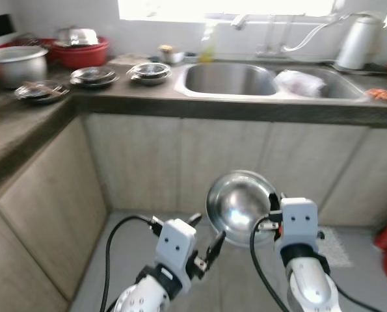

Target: Kitchen organization

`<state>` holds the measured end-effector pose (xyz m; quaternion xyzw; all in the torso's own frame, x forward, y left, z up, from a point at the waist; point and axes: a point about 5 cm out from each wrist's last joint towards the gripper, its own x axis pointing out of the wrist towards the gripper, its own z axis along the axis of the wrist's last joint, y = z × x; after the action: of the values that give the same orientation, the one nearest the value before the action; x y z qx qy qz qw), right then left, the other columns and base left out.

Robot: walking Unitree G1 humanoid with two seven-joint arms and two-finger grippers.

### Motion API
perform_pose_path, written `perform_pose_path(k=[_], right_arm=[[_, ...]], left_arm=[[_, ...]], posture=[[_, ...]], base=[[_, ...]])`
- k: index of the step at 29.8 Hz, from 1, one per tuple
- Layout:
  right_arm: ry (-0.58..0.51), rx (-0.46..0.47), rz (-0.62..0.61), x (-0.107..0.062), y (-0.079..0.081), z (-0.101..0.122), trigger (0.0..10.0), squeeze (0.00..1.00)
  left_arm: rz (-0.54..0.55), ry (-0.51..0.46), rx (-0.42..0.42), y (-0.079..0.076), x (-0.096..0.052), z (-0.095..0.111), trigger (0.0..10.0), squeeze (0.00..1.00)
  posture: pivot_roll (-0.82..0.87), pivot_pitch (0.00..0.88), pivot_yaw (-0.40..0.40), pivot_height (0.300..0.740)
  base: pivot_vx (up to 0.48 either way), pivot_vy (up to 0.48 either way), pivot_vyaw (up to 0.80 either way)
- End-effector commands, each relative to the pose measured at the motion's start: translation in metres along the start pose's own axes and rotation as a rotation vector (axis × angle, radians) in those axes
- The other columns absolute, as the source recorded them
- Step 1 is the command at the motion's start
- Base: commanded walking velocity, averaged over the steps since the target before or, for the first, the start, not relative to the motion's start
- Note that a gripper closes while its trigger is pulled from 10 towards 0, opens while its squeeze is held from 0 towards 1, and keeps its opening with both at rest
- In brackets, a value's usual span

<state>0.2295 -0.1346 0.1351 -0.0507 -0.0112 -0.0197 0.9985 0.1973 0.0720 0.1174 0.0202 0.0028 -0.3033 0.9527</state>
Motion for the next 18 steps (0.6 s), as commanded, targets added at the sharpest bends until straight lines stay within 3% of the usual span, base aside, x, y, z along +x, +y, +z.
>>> perform_pose_path(k=[1,11,18], right_arm=[[-0.042,-0.006,0.008,0.001,0.0,0.008,10.0,0.0],[-0.043,0.003,0.035,0.004,0.002,0.009,10.0,0.0],[-0.067,0.008,0.038,0.009,-0.001,0.014,10.0,0.0]], left_arm=[[0.024,-0.014,-0.012,0.002,0.003,0.004,10.0,0.0],[0.105,-0.043,0.001,0.013,0.007,0.009,10.0,0.0],[0.114,-0.054,0.007,0.014,0.008,0.011,10.0,0.0]], posture=[[0.03,0.0,-0.038,0.74],[0.03,0.0,-0.039,0.74],[0.03,0.0,-0.04,0.74]], base=[[0.0,0.0,0.0],[0.0,0.0,0.0],[0.299,0.0,0.0]])
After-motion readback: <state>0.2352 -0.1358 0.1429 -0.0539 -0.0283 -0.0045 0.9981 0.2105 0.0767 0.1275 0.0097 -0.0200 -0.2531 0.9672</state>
